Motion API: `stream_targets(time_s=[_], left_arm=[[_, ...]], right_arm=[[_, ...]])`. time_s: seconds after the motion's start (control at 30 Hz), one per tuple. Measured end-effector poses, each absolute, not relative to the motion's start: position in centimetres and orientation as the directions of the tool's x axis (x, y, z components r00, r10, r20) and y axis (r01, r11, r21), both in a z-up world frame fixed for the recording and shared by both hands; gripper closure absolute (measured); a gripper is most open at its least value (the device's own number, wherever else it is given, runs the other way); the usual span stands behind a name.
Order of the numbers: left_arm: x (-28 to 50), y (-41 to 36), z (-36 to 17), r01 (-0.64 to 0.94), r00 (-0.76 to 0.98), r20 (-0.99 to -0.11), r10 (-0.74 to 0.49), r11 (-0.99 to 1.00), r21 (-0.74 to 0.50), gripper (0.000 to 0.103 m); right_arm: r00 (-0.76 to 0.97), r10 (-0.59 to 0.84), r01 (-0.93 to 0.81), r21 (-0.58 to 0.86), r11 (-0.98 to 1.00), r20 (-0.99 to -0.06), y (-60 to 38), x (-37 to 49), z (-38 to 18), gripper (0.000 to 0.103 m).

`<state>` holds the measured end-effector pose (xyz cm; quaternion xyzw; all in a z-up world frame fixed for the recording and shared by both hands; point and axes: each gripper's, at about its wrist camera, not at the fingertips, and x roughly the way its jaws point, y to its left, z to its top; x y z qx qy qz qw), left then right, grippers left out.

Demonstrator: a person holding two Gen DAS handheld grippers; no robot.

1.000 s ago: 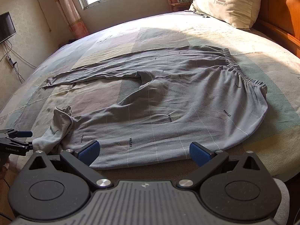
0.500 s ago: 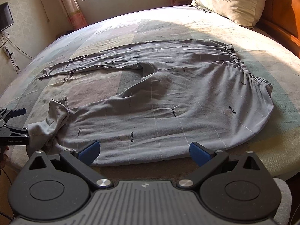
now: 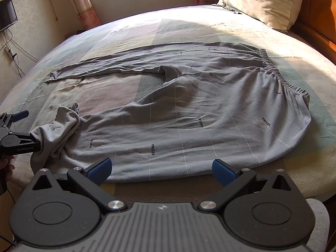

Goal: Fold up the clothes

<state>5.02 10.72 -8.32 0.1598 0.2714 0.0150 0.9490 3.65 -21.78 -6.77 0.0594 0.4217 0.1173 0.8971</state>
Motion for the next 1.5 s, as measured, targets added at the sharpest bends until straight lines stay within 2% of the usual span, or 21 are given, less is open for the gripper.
stream_targets(time_s=[0.33,0.7,0.93,1.5], left_arm=[[2.4,15.1,-5.3,-0.102,0.873,-0.425,0.242,0.940,0.325,0.001],[-0.6,20.7,-4.4,-0.260,0.818,-0.375,0.437,0.861,0.436,0.001],[-2.9,20.2,-5.0,-0.268,0.820,-0.342,0.459,0.836,0.479,0.000],[-1.1,17.7,-4.1,-0.073,0.864,-0.313,0.394,0.714,0.696,0.000]], right_arm=[[0.604,0.276,-0.184,0.206,0.961,-0.747,-20.9,3.7,-7.0,0.000],[0.588,0.292,-0.219,0.200,0.955,-0.754,-19.5,3.8,-7.1,0.000],[0.580,0.292,-0.223,0.197,0.955,-0.761,-19.1,3.9,-7.4,0.000],[0.560,0.297,-0.234,0.197,0.952,-0.773,-18.5,4.0,-7.9,0.000]])
